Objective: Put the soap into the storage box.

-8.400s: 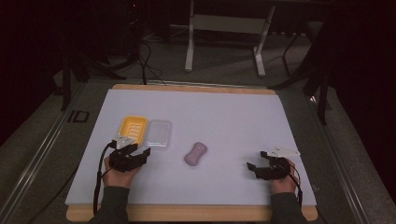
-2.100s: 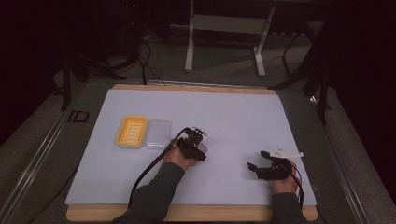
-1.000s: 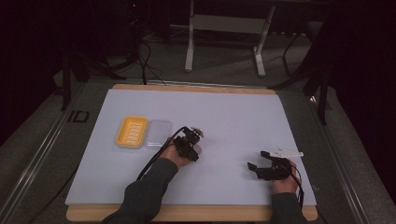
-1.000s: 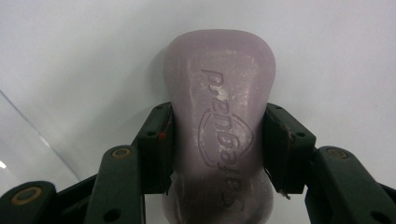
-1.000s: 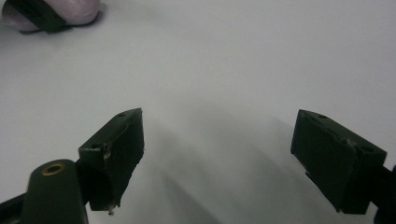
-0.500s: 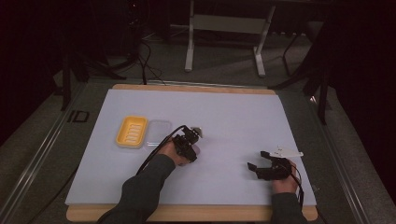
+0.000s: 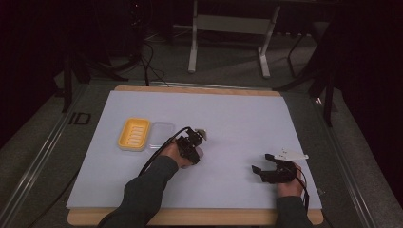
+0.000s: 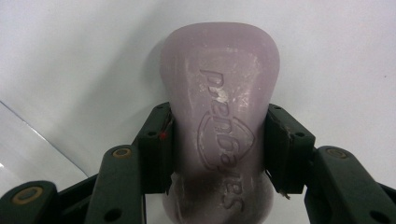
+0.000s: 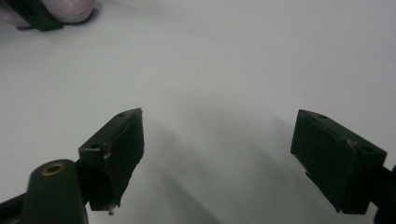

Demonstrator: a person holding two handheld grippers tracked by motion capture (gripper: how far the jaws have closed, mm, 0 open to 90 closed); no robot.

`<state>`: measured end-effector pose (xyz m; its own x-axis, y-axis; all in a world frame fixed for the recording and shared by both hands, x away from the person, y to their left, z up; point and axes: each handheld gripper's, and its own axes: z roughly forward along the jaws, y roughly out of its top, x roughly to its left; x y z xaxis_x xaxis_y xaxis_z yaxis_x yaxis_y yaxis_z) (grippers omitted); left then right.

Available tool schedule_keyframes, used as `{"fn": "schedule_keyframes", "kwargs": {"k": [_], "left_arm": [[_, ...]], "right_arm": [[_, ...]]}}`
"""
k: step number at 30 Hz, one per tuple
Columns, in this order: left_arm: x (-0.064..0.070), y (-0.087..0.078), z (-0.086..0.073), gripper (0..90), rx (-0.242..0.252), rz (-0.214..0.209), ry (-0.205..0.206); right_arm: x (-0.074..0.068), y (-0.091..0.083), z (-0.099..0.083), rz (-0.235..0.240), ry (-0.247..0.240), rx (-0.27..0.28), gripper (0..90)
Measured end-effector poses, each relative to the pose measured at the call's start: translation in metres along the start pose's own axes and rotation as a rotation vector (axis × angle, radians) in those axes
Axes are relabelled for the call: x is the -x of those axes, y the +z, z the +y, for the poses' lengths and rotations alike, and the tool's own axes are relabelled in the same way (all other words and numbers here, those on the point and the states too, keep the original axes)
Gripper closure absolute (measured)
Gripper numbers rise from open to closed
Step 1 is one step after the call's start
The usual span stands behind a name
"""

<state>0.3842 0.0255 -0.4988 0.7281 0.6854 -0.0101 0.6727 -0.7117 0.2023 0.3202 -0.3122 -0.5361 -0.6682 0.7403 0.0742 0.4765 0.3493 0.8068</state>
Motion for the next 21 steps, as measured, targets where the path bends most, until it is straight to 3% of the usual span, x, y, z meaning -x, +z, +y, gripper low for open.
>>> {"fn": "schedule_keyframes", "kwargs": {"k": [21], "left_arm": [[-0.007, -0.011, -0.004, 49.9, 0.005, -0.016, 0.019]], "right_arm": [[0.0, 0.0, 0.0, -0.002, -0.002, 0.001, 16.9]]}}
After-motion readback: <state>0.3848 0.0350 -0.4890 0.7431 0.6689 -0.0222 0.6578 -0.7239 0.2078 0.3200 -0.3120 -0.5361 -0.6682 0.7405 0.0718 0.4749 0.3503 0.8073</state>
